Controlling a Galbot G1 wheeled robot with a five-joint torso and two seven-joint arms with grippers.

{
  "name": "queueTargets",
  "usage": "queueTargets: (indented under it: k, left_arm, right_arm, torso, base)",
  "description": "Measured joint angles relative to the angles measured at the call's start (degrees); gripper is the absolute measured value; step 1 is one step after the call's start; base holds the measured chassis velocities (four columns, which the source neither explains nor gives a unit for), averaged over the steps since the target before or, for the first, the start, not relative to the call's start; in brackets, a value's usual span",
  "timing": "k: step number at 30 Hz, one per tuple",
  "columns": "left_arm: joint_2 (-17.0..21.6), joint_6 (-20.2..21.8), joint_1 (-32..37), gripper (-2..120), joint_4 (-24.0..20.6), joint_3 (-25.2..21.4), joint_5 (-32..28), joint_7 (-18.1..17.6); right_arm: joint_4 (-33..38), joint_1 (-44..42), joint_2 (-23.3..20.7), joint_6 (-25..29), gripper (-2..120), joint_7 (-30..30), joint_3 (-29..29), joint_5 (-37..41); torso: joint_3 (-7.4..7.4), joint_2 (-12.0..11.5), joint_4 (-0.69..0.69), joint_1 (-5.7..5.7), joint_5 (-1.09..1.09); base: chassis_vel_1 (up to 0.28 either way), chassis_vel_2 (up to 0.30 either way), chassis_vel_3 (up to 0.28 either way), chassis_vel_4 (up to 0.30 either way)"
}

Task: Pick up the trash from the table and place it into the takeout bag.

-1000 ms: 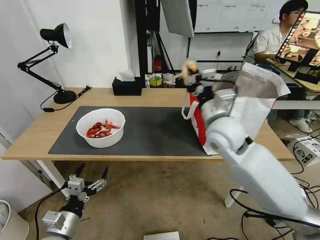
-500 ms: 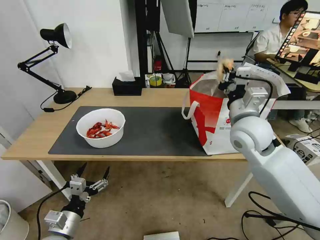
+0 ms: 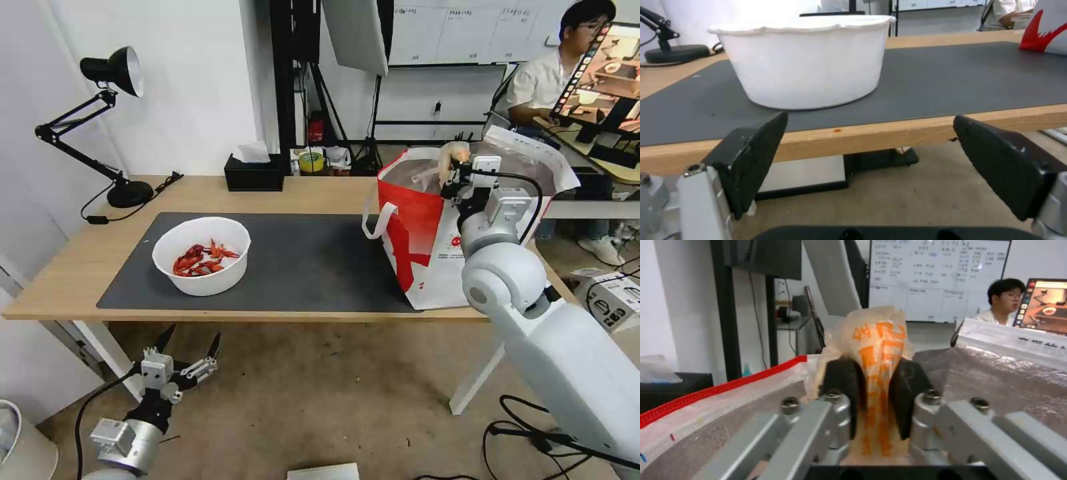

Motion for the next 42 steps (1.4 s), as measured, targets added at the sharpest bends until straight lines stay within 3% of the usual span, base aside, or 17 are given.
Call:
queueTargets:
  k: [10,12,14,20,35,42]
  left_arm:
    - [0.0,0.0,0.1,100,-0.3,-0.1,0.1,0.0]
    - [0.0,0.1,0.2,100,-0.4,-0.1,0.1,-0.1]
    - [0.0,0.1,0.2,100,-0.4,-0.1,0.1,-0.1]
    - [0.0,0.1,0.3,100,-0.6,-0.1,0.1,-0.1]
    - [0.0,0.1,0.4,100,-0.8,-0.3,0.1,-0.1]
    - [0.0,0.1,-0.1,100,-0.6,-0.4,-0.2,-0.1]
  right_arm:
    - [0.5,-0.5,0.0,0.1,52,-0.3,0.0,-0.3]
    - [0.8,-0.7,0.0,0.1,65,-0.3,0.0,-0.3]
    - [0.8,-0.7,-0.1,0.1,66,-0.3,0.0,-0.3]
    - [1.1,-0.6,-0.8,0.1,96,-0.4,0.1,-0.3]
    - [3.9,0.3,-1.6,2.1,100,-6.2,-0.5,0.7]
    - [8.3,-3.5,-3.1,3.9,100,-11.0,-0.5,3.4]
  torso:
    - [0.0,0.0,0.0,0.0,0.0]
    - [0.0,0.0,0.0,0.0,0.0]
    - [0.0,0.0,0.0,0.0,0.0]
    - [0.0,0.0,0.0,0.0,0.0]
    - [0.0,0.0,0.0,0.0,0.0]
    - [0.0,0.0,0.0,0.0,0.0]
  base:
    - [0.0,0.0,0.0,0.0]
    - [0.0,0.0,0.0,0.0]
    - [0.0,0.0,0.0,0.0]
    - [0.0,0.0,0.0,0.0]
    - [0.0,0.0,0.0,0.0]
    - [0.0,0.0,0.0,0.0]
